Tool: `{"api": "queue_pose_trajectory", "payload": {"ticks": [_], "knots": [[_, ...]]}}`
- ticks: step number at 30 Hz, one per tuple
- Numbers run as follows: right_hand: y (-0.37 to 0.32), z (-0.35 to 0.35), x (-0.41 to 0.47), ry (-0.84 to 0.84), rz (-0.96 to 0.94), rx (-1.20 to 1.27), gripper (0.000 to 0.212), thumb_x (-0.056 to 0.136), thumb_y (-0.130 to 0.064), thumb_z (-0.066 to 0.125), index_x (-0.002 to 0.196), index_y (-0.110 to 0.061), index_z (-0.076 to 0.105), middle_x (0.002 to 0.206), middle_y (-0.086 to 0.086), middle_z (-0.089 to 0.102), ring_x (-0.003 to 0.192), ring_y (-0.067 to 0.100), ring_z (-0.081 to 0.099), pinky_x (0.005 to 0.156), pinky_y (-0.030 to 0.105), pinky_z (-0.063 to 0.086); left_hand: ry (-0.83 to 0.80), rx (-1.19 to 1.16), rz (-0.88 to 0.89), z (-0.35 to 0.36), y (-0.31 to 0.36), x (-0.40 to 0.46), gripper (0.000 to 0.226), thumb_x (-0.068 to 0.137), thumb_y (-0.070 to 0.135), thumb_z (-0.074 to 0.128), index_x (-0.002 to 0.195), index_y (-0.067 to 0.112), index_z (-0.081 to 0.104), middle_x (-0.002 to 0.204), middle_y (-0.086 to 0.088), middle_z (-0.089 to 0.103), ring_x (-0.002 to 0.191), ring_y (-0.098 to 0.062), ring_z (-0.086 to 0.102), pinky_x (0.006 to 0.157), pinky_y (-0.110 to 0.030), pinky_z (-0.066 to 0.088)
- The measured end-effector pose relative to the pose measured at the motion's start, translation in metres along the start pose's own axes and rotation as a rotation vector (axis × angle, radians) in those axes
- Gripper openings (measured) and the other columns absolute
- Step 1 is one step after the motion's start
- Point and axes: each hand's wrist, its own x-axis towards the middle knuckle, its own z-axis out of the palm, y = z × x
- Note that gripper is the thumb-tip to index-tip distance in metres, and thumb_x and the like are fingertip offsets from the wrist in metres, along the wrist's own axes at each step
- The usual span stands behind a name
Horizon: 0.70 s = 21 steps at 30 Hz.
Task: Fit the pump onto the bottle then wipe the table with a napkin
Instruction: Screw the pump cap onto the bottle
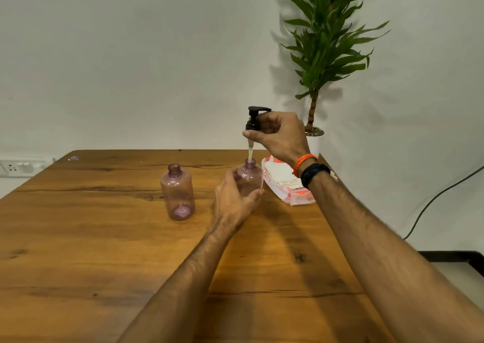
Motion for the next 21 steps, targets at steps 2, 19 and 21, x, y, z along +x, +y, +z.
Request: {"api": "queue_pose_trajectory", "payload": {"ticks": [2, 19, 21], "knots": [[0.009, 0.006, -0.006, -0.022, 0.025, -0.019, 0.044, 0.07, -0.029, 0.085, 0.109, -0.011, 0.073, 0.1, 0.001, 0.076, 0.089, 0.008, 0.071, 0.087, 0.024, 0.056, 0.002, 0.005, 0.029, 0.0, -0.003, -0.001, 0.075, 0.068, 0.042, 0.082, 0.131, 0.022, 0.046, 0.126, 0.001, 0.063, 0.109, -0.014, 0.059, 0.092, -0.036, 0.053], [0.047, 0.022, -0.024, -0.094, 0.158, -0.031, 0.041, 0.063, -0.028, 0.09, 0.098, -0.018, 0.07, 0.081, -0.014, 0.069, 0.081, 0.001, 0.067, 0.075, 0.014, 0.052, 0.005, -0.049, 0.073, 0.005, -0.02, 0.001, 0.078, 0.066, 0.054, 0.079, 0.132, 0.031, 0.044, 0.124, 0.004, 0.062, 0.1, -0.005, 0.054, 0.072, -0.014, 0.042], [0.047, 0.022, -0.022, -0.087, 0.153, -0.043, 0.038, 0.06, -0.031, 0.091, 0.089, -0.023, 0.068, 0.075, -0.017, 0.066, 0.078, -0.002, 0.065, 0.072, 0.013, 0.051, 0.012, -0.043, 0.073, 0.006, -0.02, 0.001, 0.077, 0.066, 0.054, 0.079, 0.13, 0.032, 0.044, 0.122, 0.006, 0.062, 0.099, -0.004, 0.053, 0.07, -0.013, 0.04]]}}
